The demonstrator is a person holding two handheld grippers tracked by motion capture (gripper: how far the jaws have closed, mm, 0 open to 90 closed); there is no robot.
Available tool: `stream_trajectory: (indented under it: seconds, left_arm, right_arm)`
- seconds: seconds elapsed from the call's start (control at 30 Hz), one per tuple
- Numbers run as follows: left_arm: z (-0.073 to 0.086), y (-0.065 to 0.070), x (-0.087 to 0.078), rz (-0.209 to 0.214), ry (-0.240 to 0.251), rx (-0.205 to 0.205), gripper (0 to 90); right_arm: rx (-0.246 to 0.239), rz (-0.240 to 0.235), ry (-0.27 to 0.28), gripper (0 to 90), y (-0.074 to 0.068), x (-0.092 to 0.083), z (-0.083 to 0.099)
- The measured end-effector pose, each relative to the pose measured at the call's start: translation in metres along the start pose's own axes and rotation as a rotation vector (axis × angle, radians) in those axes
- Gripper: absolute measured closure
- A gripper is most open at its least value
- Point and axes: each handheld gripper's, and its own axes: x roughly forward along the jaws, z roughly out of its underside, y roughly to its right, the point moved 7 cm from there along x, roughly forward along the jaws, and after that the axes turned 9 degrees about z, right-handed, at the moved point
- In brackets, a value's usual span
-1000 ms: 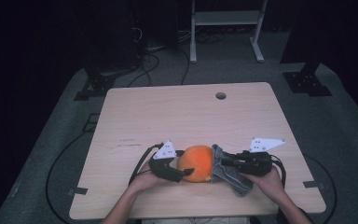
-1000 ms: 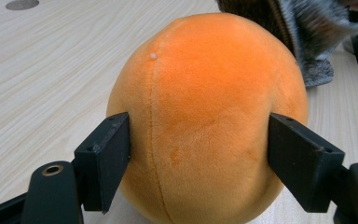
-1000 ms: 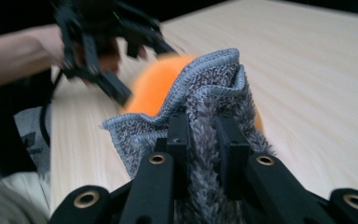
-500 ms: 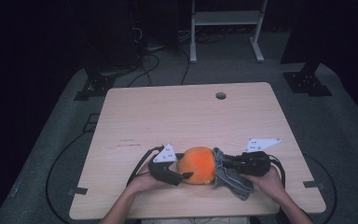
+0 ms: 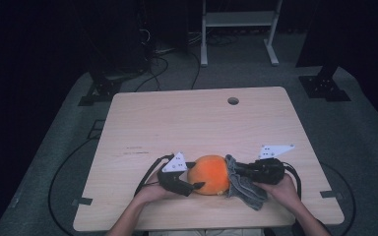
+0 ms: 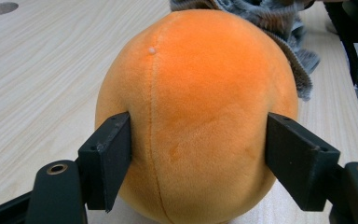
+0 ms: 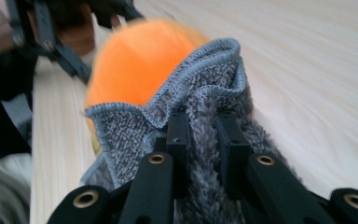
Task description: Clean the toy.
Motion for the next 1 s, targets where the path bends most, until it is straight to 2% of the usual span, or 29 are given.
stream_trajectory:
  seconds: [0.07,0.2,0.27,0.33,0.37,0.4,0.47,0.5,0.63,0.73,0.77,0.83,0.9,1.0]
  left_arm:
    - [-0.001,0.000,0.001,-0.001,0.004,0.001,26.0]
    - [-0.002,0.002,0.003,-0.008,-0.004,0.015,26.2]
    - [-0.002,0.003,0.003,-0.008,-0.007,0.020,26.1]
    - [-0.003,0.003,0.001,-0.002,0.003,0.021,24.7]
    - [-0.004,0.002,0.001,-0.001,0.015,0.004,22.5]
    - [-0.004,-0.002,0.001,-0.010,0.023,-0.030,19.0]
    - [-0.001,-0.006,0.004,-0.004,0.012,-0.080,11.9]
    - [-0.001,-0.006,0.005,0.002,0.015,-0.080,12.1]
    - [-0.008,0.000,0.005,-0.006,0.034,-0.037,22.8]
    - [-0.013,0.002,0.004,-0.026,0.043,-0.019,28.5]
    - [-0.014,0.002,0.004,-0.031,0.049,-0.024,29.8]
    - [-0.015,0.001,0.005,-0.036,0.056,-0.029,31.3]
    - [-0.018,0.002,0.007,-0.043,0.062,-0.021,32.4]
    - [-0.024,0.010,0.012,-0.052,0.052,0.039,32.9]
  right_arm:
    - [0.000,-0.018,0.031,77.2,-0.004,-0.007,-0.005]
    - [-0.061,-0.048,0.091,77.1,-0.023,-0.011,-0.031]
    - [-0.094,-0.058,0.098,77.1,-0.030,-0.006,-0.042]
    - [-0.109,-0.060,0.077,77.1,-0.032,0.003,-0.045]
    - [-0.107,-0.064,0.066,77.2,-0.031,0.008,-0.044]
    - [-0.089,-0.072,0.063,77.2,-0.030,0.012,-0.042]
    - [-0.056,-0.084,0.074,77.2,-0.026,0.015,-0.039]
    - [-0.047,-0.085,0.076,77.2,-0.024,0.015,-0.037]
    - [-0.017,-0.066,0.062,77.2,-0.012,0.009,-0.023]
    - [-0.025,0.006,0.017,77.2,-0.002,-0.002,-0.013]
    - [-0.023,0.013,0.011,77.2,-0.001,-0.006,-0.010]
    - [-0.026,0.005,0.041,77.2,-0.006,-0.016,-0.012]
    - [-0.055,-0.014,0.073,77.2,-0.017,-0.022,-0.021]
    - [-0.118,-0.042,0.102,77.2,-0.036,-0.018,-0.040]
